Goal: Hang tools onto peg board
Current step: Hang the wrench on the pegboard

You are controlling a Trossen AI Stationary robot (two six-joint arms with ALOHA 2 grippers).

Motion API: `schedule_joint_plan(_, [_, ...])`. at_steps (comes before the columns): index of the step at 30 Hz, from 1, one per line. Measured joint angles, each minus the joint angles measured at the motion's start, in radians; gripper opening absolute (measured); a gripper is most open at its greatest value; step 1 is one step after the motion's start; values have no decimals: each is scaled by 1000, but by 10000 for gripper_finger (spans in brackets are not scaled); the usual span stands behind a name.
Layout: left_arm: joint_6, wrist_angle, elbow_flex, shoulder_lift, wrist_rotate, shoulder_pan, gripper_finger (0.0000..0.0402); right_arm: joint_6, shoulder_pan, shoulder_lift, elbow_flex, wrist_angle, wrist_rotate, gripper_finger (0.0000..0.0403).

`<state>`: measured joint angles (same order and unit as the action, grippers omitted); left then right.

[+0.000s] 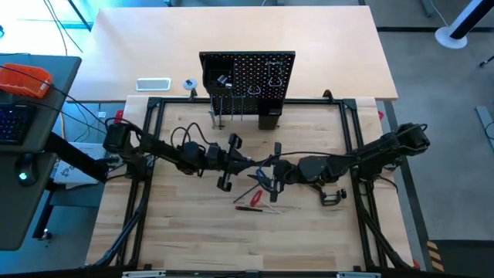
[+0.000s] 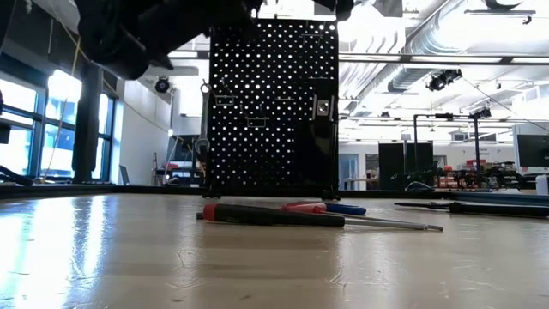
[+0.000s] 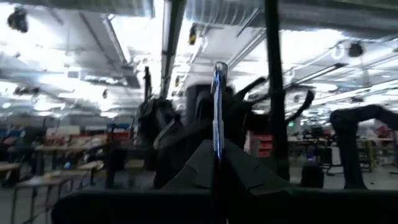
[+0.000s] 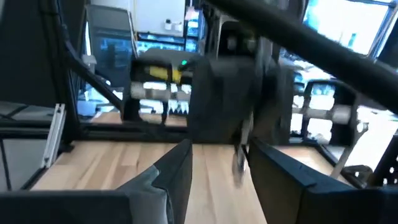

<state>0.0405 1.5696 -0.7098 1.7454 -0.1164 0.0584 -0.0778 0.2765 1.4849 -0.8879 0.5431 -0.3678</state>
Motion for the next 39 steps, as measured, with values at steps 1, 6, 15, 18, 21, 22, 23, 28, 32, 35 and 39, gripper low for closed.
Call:
schedule_joint_plan(1, [-5, 1, -8, 0, -16, 1, 1, 7, -2, 2, 0, -4, 3, 151])
schedule_joint_plan(6, [-17, 0, -31, 0, -36, 2, 1, -1, -2, 7, 0, 17, 5, 146])
schedule_joint_plan(15, [-46, 0, -35, 0, -37, 9, 1, 30, -31, 7, 0, 61, 71, 83])
schedule_joint_plan(18, [-66, -1, -35, 0, -27, 16, 1, 63, -49, 7, 0, 60, 113, 64])
schedule_joint_plan(21, [-72, -2, -36, 0, -19, 22, 1, 78, -60, 7, 0, 60, 130, 49])
schedule_joint_plan(22, [-71, -8, -39, 0, -18, 22, 1, 78, -62, 7, 0, 60, 133, 45])
schedule_joint_plan(23, [-72, -22, -45, 0, -18, 22, 1, 78, -63, 7, 0, 59, 134, 41])
schedule_joint_plan(28, [-109, -80, -74, -3, -18, 30, 1, 70, -66, 5, 0, 49, 137, 24])
schedule_joint_plan(32, [-125, -91, -75, -2, -15, 34, 1, 53, -64, 3, 0, 23, 127, 8])
schedule_joint_plan(35, [-124, -107, -75, -2, -17, 33, 1, 25, -46, 3, 0, 18, 79, 7])
schedule_joint_plan(39, [-116, -132, -77, -2, -34, 33, 9, 6, -41, -15, 0, -15, 69, 5])
